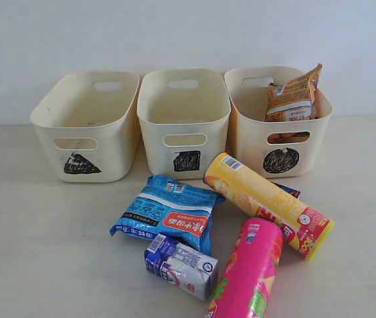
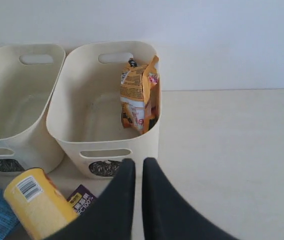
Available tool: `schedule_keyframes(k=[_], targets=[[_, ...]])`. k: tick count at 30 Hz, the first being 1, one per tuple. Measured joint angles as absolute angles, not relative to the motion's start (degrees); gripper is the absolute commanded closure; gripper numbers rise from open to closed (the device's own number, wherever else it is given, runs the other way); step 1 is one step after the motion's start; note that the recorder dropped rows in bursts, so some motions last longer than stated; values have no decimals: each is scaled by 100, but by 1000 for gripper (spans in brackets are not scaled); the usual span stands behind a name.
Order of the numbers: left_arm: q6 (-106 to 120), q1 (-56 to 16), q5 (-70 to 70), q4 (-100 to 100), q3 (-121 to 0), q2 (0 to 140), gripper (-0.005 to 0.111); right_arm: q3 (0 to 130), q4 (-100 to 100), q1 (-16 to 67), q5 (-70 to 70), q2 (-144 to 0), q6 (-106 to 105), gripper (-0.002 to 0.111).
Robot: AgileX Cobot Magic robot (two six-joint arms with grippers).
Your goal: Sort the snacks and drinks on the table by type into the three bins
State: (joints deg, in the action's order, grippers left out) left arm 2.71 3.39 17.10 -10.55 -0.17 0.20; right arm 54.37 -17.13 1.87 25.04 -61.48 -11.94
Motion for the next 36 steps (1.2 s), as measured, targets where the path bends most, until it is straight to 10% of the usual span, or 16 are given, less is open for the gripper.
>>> schedule_keyframes(k=[36], targets=[[271, 339, 1710, -1055, -17, 20, 103, 1363, -2351, 187, 1717, -843, -1088, 107]])
